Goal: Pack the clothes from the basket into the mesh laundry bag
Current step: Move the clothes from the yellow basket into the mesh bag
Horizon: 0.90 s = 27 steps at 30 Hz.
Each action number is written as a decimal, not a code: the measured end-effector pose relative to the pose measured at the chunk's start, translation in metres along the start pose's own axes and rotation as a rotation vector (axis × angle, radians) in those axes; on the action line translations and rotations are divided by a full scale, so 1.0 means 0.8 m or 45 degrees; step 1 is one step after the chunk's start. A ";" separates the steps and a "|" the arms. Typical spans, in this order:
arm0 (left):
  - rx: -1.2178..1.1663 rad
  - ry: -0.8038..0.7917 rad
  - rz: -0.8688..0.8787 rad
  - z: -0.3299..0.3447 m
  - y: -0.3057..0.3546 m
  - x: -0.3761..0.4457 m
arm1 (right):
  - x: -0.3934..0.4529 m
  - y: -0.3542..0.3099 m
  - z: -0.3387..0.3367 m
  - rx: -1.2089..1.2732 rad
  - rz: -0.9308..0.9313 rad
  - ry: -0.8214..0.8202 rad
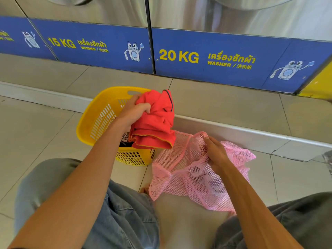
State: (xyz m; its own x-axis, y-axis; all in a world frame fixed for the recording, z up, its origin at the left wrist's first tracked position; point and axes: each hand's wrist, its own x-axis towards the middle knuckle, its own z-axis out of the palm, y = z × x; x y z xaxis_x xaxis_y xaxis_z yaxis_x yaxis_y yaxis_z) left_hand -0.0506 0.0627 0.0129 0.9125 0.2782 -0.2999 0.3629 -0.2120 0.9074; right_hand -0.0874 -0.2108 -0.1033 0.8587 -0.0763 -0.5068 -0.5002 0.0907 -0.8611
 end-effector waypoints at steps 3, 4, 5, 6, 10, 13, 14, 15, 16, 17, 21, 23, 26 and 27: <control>0.143 -0.076 -0.147 0.004 -0.017 0.005 | -0.002 -0.003 -0.002 0.020 0.008 -0.007; 0.164 -0.128 -0.216 0.003 -0.019 0.007 | -0.003 -0.004 -0.003 0.021 0.007 -0.001; 0.175 -0.203 -0.288 0.001 -0.021 0.010 | -0.002 -0.004 -0.005 0.027 0.006 0.006; 0.165 -0.282 -0.334 -0.001 -0.021 0.012 | -0.001 -0.004 -0.006 0.029 0.007 0.012; 0.177 -0.273 -0.281 -0.004 -0.027 0.022 | 0.000 -0.004 -0.006 0.042 -0.004 -0.004; 0.204 -0.153 -0.160 -0.004 -0.019 0.020 | -0.003 -0.009 -0.004 0.052 0.008 0.003; 0.188 -0.137 -0.128 -0.003 -0.013 0.018 | -0.002 -0.009 -0.004 0.053 0.005 0.007; 0.151 -0.124 -0.094 -0.002 -0.005 0.016 | -0.002 -0.009 -0.005 0.057 0.003 0.006; 0.093 -0.124 -0.050 0.001 0.006 0.011 | -0.002 -0.010 -0.006 0.066 0.005 0.006; 0.025 -0.129 -0.003 0.004 0.017 0.007 | -0.002 -0.011 -0.007 0.077 0.006 0.003; 0.062 -0.208 0.122 0.032 0.054 -0.007 | -0.008 -0.016 -0.018 0.132 0.017 -0.030; 0.268 -0.268 0.153 0.054 0.056 -0.013 | -0.010 -0.016 -0.027 0.146 0.011 -0.067; 0.482 -0.452 0.111 0.086 0.041 -0.019 | -0.013 -0.018 -0.039 0.163 0.005 -0.101; 0.541 -0.509 0.085 0.095 0.034 -0.018 | -0.013 -0.019 -0.043 0.169 -0.011 -0.112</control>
State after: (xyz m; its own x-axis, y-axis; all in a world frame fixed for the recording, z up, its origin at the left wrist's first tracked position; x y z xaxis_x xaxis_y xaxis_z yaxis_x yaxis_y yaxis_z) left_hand -0.0397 -0.0186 0.0198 0.9065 -0.1064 -0.4086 0.2705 -0.5966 0.7556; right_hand -0.0923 -0.2456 -0.0863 0.8721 0.0091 -0.4892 -0.4789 0.2211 -0.8496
